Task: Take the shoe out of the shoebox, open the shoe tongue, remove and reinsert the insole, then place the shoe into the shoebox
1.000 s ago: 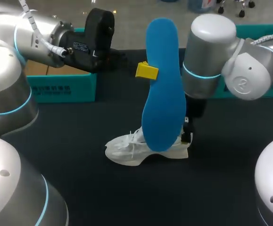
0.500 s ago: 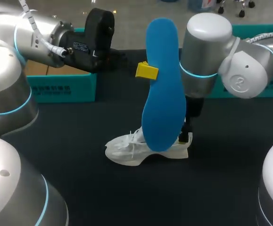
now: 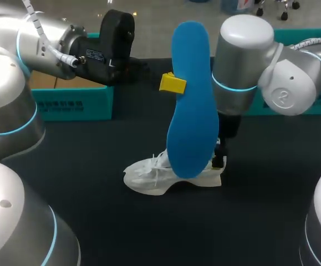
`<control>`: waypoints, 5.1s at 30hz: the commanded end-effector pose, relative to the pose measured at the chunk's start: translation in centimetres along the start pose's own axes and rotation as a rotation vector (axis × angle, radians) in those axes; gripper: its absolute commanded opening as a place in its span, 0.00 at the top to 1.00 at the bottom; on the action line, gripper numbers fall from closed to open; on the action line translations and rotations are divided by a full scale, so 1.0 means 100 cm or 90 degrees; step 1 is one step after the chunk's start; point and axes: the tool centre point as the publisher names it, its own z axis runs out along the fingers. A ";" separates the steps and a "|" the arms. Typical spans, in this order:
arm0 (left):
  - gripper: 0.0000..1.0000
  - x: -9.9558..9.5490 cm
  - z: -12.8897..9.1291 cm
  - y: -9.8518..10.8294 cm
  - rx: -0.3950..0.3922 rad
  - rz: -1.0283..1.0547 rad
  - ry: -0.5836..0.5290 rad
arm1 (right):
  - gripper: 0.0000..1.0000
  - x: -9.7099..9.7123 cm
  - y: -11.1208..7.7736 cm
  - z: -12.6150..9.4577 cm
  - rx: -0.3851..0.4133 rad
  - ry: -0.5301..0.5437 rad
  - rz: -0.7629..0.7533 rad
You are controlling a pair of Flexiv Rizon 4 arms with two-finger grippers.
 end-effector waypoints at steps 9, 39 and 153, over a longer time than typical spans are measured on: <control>1.00 0.000 0.000 0.001 0.002 0.001 0.000 | 0.00 -0.008 0.013 -0.010 -0.004 -0.016 -0.010; 1.00 0.000 0.000 0.001 0.002 0.001 0.000 | 0.75 -0.036 0.056 0.048 -0.014 -0.016 -0.077; 1.00 0.000 0.000 0.001 0.002 0.001 0.000 | 0.00 0.026 0.075 -0.045 -0.179 -0.029 0.860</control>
